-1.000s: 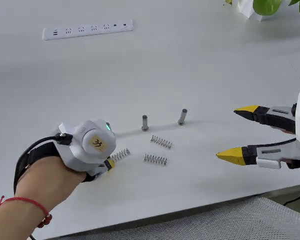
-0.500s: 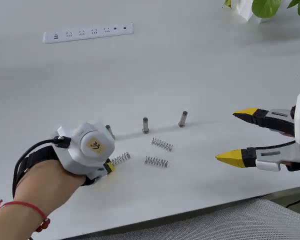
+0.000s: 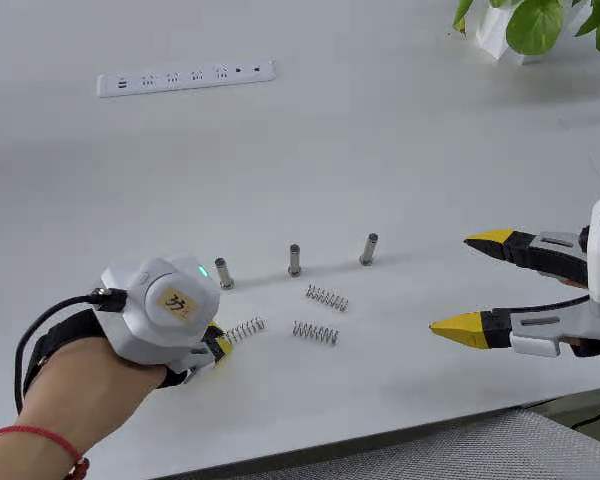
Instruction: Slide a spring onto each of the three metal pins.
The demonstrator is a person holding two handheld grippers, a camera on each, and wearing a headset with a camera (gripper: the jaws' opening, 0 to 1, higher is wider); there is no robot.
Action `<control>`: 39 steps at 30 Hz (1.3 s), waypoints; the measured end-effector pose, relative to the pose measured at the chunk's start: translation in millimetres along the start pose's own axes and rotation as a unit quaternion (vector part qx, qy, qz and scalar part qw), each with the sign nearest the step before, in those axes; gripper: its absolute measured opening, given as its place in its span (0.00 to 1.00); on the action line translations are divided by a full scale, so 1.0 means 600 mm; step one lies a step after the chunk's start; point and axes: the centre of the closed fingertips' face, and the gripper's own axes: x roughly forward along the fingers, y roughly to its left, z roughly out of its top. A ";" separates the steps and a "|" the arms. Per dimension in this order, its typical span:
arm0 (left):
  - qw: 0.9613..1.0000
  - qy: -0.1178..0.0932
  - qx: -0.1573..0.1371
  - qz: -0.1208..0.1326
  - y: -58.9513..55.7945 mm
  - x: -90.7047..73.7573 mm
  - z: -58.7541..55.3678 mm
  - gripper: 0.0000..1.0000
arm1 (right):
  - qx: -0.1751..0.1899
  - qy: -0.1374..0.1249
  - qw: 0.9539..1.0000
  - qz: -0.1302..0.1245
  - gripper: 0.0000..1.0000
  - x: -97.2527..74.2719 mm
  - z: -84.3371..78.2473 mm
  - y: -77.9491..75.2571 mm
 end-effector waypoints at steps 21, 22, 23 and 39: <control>1.000 -0.007 -0.016 -0.004 0.000 0.002 0.001 0.06 | -0.002 0.002 1.000 -0.002 0.70 -0.002 0.003 0.000; 1.000 -0.007 -0.016 -0.004 -0.001 0.002 0.001 0.06 | -0.002 0.002 1.000 -0.001 0.70 -0.002 0.003 0.000; 1.000 -0.007 -0.016 -0.005 -0.002 0.002 0.000 0.06 | -0.003 0.001 1.000 -0.001 0.69 -0.001 0.004 0.000; 0.997 -0.059 -0.040 -0.021 -0.010 -0.028 0.018 0.06 | -0.008 -0.013 1.000 0.015 0.67 0.007 0.035 0.023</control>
